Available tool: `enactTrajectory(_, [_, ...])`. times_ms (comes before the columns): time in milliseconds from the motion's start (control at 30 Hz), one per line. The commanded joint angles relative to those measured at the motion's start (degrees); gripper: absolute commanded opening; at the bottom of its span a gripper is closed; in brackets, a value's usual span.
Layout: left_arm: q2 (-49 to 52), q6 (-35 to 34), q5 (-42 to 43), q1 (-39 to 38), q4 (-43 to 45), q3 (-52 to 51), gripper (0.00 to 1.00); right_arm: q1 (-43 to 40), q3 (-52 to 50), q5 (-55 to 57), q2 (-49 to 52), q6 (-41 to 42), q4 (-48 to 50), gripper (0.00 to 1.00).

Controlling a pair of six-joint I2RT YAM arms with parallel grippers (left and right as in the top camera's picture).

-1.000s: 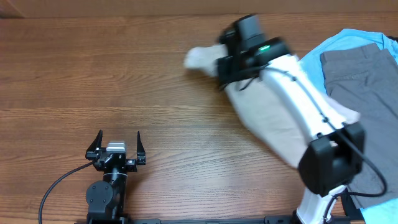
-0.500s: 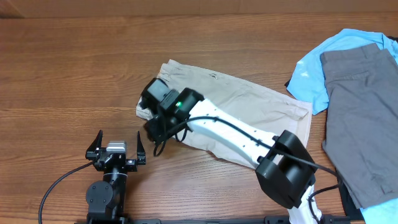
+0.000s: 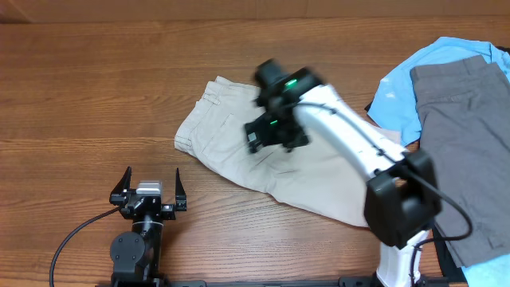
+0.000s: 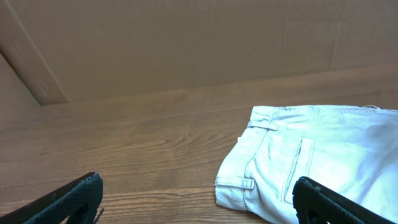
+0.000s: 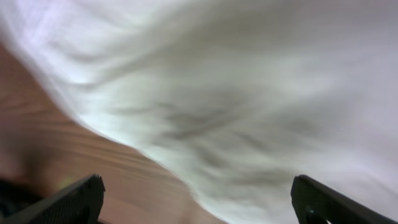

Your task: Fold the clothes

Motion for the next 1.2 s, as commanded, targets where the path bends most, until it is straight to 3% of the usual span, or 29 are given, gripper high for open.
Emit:
enactTrajectory(0, [-0.59, 0.90, -0.70, -0.37, 0.22, -0.24, 1.00, -5.64, 0.20, 9.35, -2.60, 0.04, -4.72, 1.00])
enactTrajectory(167, [-0.59, 0.90, -0.70, -0.37, 0.22, -0.24, 1.00, -13.51, 0.20, 14.75, -2.60, 0.07, -5.09, 1.00])
enactTrajectory(400, [-0.59, 0.90, -0.70, -0.37, 0.22, -0.24, 1.00, -20.63, 0.20, 14.75, -2.60, 0.07, 3.28, 1.00])
enactTrajectory(733, [-0.59, 0.90, -0.70, -0.37, 0.22, -0.24, 1.00, -22.43, 0.20, 14.75, -2.60, 0.07, 12.59, 1.00])
enactTrajectory(1167, [-0.59, 0.90, -0.70, -0.37, 0.22, -0.24, 1.00, -22.45, 0.20, 14.75, -2.60, 0.07, 12.57, 1.00])
